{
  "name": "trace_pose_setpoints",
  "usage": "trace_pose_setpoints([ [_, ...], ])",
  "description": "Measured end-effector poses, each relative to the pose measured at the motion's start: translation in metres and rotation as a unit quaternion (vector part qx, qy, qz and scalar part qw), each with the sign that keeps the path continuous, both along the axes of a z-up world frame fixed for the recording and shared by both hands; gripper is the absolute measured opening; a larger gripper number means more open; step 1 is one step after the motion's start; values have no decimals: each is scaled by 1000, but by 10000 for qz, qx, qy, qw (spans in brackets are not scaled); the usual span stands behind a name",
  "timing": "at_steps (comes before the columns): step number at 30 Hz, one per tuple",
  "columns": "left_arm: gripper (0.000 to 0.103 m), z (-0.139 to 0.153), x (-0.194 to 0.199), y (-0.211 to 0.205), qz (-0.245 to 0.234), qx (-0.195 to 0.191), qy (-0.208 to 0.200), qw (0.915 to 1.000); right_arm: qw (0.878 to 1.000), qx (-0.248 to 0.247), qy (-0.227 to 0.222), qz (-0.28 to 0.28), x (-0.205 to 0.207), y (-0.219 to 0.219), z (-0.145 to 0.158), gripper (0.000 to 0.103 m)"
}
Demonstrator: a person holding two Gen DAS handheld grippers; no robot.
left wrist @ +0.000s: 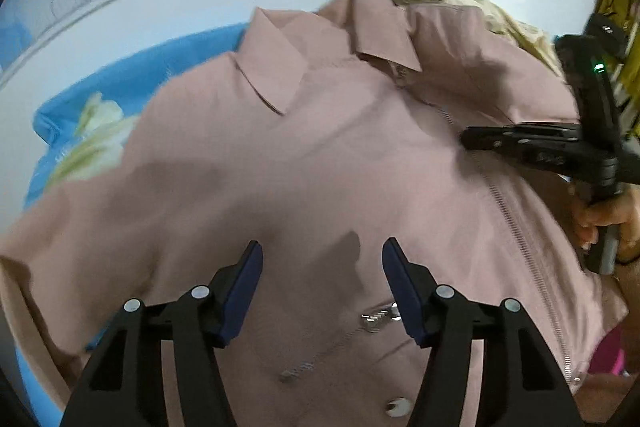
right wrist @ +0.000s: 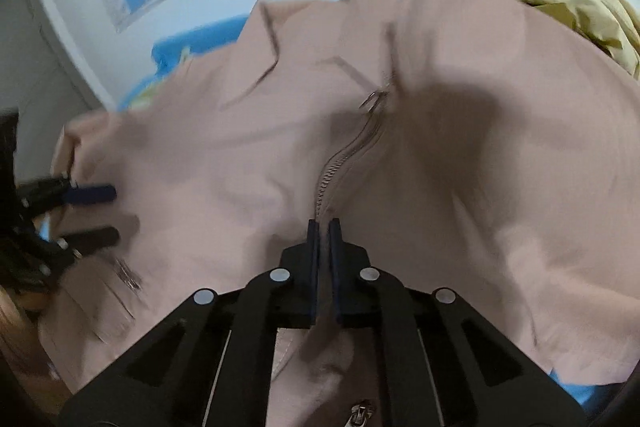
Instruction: Fold large clothes
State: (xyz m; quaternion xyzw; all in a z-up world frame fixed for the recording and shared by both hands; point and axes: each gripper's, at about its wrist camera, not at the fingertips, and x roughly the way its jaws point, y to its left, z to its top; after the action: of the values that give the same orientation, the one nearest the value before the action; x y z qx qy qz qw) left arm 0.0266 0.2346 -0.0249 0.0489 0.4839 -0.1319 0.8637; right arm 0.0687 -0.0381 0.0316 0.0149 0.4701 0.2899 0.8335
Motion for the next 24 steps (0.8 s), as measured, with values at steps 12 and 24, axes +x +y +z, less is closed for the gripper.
trace_pose_setpoints([
  [12,62,3,3,1,-266,-105,-9,9996,9936,160,-840,-735,-79,-144,53,59],
  [24,64,24,12,-96,-1223,-317,-134,9919,9679,-285,-176,-2491,-86,-275,-25,60],
])
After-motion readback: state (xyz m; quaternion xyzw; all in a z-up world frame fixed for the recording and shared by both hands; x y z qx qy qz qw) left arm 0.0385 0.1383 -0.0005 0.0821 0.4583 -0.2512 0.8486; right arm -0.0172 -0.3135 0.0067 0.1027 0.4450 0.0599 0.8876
